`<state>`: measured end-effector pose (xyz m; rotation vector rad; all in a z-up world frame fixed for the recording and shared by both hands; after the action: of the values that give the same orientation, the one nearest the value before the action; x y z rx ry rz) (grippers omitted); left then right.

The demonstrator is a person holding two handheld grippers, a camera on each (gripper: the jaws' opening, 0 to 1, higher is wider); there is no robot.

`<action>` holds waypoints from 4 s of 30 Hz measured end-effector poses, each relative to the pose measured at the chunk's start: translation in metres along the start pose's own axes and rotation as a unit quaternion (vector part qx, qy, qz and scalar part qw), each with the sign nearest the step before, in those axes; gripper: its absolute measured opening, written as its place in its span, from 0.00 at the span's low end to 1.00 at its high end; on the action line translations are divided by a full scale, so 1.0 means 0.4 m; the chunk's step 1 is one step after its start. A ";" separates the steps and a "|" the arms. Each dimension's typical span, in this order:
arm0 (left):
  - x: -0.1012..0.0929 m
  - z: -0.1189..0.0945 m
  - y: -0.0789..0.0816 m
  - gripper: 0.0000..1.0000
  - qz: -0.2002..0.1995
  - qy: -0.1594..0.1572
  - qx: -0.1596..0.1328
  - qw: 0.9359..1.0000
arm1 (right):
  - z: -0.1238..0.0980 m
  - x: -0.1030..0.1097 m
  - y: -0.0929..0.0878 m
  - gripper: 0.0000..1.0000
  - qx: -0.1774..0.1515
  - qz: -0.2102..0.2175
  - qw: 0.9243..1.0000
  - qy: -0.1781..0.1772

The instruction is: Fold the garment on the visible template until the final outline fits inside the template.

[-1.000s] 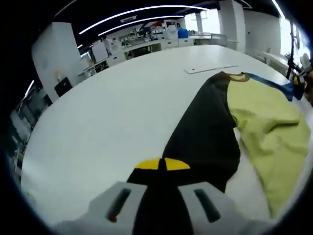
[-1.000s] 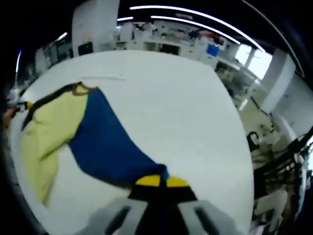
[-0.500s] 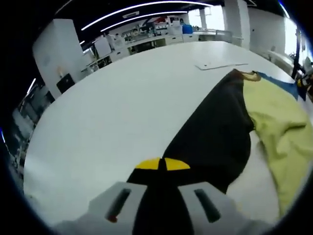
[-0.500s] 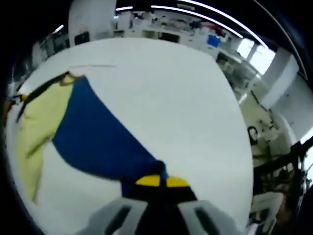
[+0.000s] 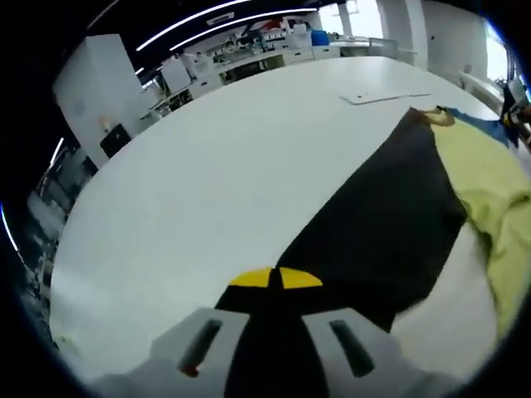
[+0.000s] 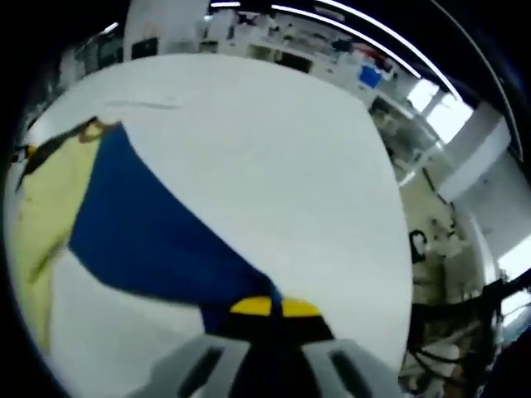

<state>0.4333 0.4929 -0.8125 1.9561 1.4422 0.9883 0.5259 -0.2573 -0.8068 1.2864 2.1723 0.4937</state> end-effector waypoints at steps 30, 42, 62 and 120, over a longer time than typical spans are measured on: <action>-0.012 -0.109 0.004 0.62 -0.103 -0.019 -0.069 0.992 | -0.111 0.054 0.026 0.64 -0.047 0.056 0.996 0.046; -0.087 -0.214 0.007 0.99 -0.113 -0.057 -0.106 0.986 | -0.203 0.167 0.044 0.74 -0.075 0.025 0.992 0.101; -0.265 -0.347 0.031 0.99 -0.148 -0.112 -0.133 0.974 | -0.302 0.424 -0.027 0.73 -0.091 0.061 0.972 0.210; -0.486 -0.477 -0.046 0.91 -0.090 -0.179 -0.143 0.969 | -0.394 0.780 -0.026 0.00 -0.158 0.156 0.949 0.225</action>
<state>0.2374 0.3098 -0.7604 1.6577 1.1773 0.6764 0.3001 0.0082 -0.7775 1.4394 2.1142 1.3188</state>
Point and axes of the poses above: the point that each gripper's makers call its tool centre point, and the gripper's own axes: z roughly forward along the fingers, x roughly to its left, y roughly out of its top, the point moved 3 cm from there along -z, roughly backward along the fingers, and after that the axes turned 9 degrees about -x, right-handed, at the moved point
